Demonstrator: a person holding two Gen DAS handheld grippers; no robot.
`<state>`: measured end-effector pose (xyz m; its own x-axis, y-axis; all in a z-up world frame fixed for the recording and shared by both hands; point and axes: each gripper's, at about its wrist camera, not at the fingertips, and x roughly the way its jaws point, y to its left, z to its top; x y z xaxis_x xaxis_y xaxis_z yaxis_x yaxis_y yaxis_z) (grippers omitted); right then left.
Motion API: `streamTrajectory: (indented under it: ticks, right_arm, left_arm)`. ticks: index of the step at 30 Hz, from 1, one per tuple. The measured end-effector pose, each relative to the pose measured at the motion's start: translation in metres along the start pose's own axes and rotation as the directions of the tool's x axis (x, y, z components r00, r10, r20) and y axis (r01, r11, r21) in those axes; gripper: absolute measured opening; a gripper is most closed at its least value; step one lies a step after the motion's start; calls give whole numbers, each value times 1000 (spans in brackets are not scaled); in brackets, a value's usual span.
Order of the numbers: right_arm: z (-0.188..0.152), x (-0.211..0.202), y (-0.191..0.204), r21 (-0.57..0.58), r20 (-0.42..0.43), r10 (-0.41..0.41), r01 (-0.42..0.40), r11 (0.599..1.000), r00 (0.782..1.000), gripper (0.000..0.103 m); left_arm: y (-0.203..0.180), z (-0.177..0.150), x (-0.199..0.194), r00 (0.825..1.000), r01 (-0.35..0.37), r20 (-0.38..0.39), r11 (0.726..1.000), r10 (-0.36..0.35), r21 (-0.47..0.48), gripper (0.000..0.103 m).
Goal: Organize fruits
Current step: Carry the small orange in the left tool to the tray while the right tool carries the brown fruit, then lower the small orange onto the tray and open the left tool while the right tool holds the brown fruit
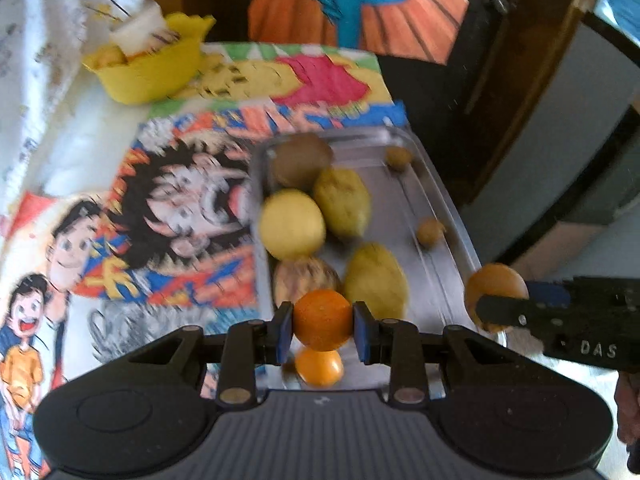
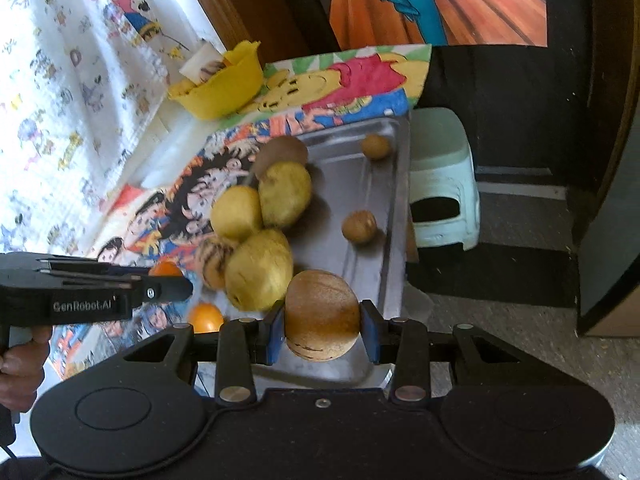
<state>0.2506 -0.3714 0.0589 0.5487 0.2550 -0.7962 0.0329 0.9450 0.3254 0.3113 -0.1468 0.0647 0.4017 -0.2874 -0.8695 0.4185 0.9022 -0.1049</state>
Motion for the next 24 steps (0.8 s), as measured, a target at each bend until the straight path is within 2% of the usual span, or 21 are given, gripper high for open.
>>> streamTrajectory:
  ticks: [6, 12, 17, 24]
  right_arm:
    - [-9, 4, -2, -1, -23, -11, 11, 1000, 1000, 41]
    - [-11, 12, 7, -71, -43, -25, 22, 997, 999, 41]
    - [-14, 17, 14, -120, -52, -51, 44, 992, 997, 41]
    - [-18, 16, 13, -132, -54, -66, 58, 990, 996, 41]
  left_arm:
    - [-10, -16, 13, 996, 61, -65, 998, -61, 4, 34]
    - [-11, -18, 24, 991, 80, -104, 997, -81, -19, 34]
    - [-16, -16, 29, 987, 109, -120, 994, -111, -22, 34]
    - [-18, -12, 36, 982, 129, -133, 990, -136, -60, 34]
